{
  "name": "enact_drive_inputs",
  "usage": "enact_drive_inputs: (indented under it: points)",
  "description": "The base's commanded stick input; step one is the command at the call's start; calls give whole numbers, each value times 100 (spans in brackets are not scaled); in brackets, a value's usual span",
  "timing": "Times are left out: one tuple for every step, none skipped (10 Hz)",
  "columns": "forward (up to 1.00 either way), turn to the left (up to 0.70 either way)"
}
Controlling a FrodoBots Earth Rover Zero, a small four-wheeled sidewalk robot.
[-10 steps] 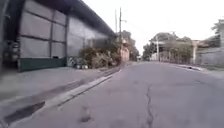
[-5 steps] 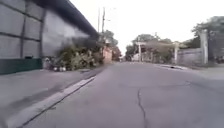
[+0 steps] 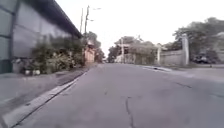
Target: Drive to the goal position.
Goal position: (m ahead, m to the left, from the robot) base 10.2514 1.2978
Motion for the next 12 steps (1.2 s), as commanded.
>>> enact_drive_inputs:
  points:
    - [100,0]
    - [100,0]
    - [100,0]
    - [100,0]
    - [100,0]
    - [100,0]
    - [100,-4]
    - [100,-40]
    - [100,-40]
    - [100,-40]
    - [100,-40]
    - [100,-34]
